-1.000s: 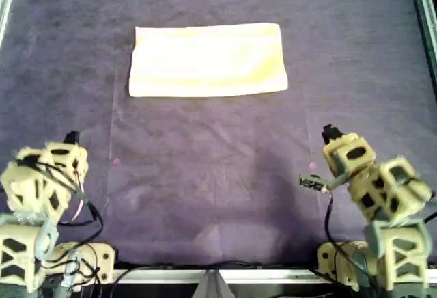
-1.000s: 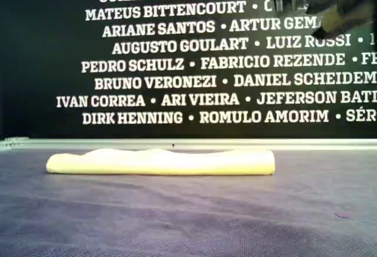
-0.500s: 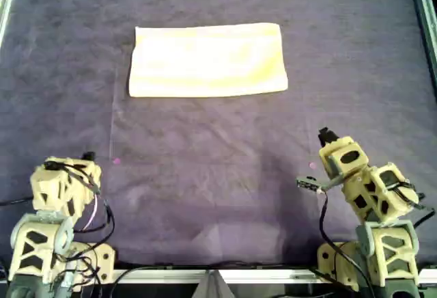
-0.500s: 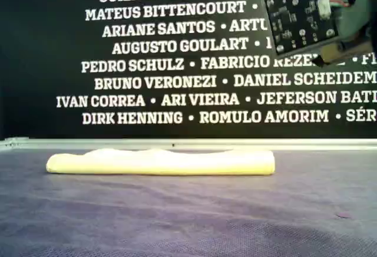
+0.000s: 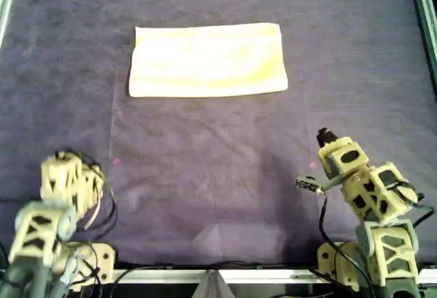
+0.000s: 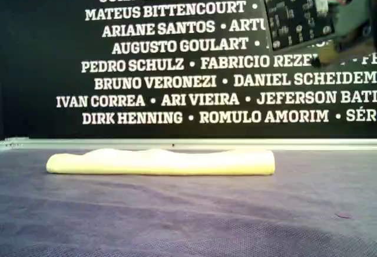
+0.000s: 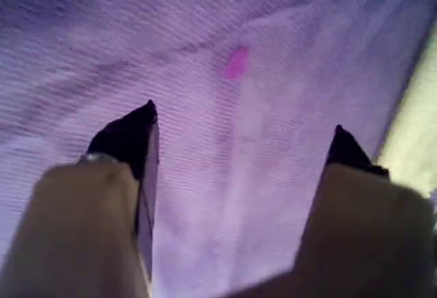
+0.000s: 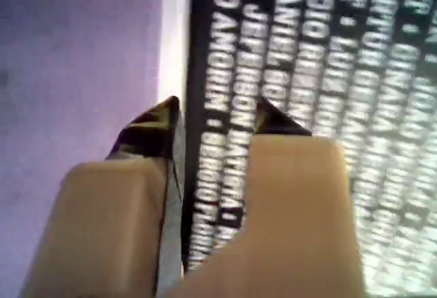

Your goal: Fold a cloth

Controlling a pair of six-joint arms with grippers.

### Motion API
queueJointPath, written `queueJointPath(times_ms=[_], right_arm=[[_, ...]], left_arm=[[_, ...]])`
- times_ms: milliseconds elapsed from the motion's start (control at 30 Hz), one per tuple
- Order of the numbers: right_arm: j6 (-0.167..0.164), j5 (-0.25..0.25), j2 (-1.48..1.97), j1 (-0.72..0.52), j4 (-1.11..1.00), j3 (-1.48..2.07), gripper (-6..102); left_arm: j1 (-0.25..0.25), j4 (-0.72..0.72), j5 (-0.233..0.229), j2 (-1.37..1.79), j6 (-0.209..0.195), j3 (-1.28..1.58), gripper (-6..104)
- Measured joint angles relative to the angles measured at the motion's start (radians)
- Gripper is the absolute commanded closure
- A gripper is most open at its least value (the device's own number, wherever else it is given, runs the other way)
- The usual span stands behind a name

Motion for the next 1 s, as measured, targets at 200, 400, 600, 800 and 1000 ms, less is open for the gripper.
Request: queueJointPath(times_ms=[200,400,600,800,1000], right_arm=[[0.006,-0.003,-0.413,0.0,0.0,-0.222,52],[0.003,-0.003,-0.922,0.0,0.0,-0.568,41],[0.003,-0.003,-1.282,0.041,0.0,-0.785,32],[0.003,0.003,-1.48,0.13,0.0,-0.948,32],[0.003,0.003,-1.651,0.138,0.0,-1.121,31]], left_arm=[[0.0,-0.003,0.0,-0.382,0.002,-0.318,10],[-0.002,-0.112,0.0,-0.67,-0.005,-0.476,10],[-0.138,-0.351,-0.002,-0.847,0.002,-0.499,10],[-0.247,-0.491,-0.008,-0.933,0.003,-0.541,10],[-0.247,-0.518,-0.012,-1.06,0.003,-0.663,10]])
